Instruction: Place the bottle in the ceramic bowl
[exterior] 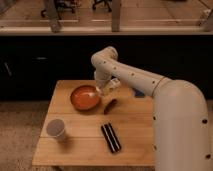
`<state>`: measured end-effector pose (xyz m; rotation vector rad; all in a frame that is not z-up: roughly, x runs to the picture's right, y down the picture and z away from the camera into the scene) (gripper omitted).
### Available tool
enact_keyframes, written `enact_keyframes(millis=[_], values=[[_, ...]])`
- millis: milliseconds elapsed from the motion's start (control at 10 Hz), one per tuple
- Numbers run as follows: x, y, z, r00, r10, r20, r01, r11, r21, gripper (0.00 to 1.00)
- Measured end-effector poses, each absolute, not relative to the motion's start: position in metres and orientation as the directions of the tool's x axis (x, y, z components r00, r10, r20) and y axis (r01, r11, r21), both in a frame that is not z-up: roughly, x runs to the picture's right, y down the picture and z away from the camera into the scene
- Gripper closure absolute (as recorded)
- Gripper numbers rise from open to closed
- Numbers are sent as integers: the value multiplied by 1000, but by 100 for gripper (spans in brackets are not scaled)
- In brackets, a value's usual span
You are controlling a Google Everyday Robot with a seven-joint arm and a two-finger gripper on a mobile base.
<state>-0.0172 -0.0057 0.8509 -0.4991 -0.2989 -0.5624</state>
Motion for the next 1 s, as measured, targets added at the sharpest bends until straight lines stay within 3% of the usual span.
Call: enact_keyframes(millis=[600, 1000], values=[[-61, 10, 850, 715, -467, 520, 666, 682, -302, 100], [-88, 24, 871, 670, -517, 533, 715, 642, -276, 100]])
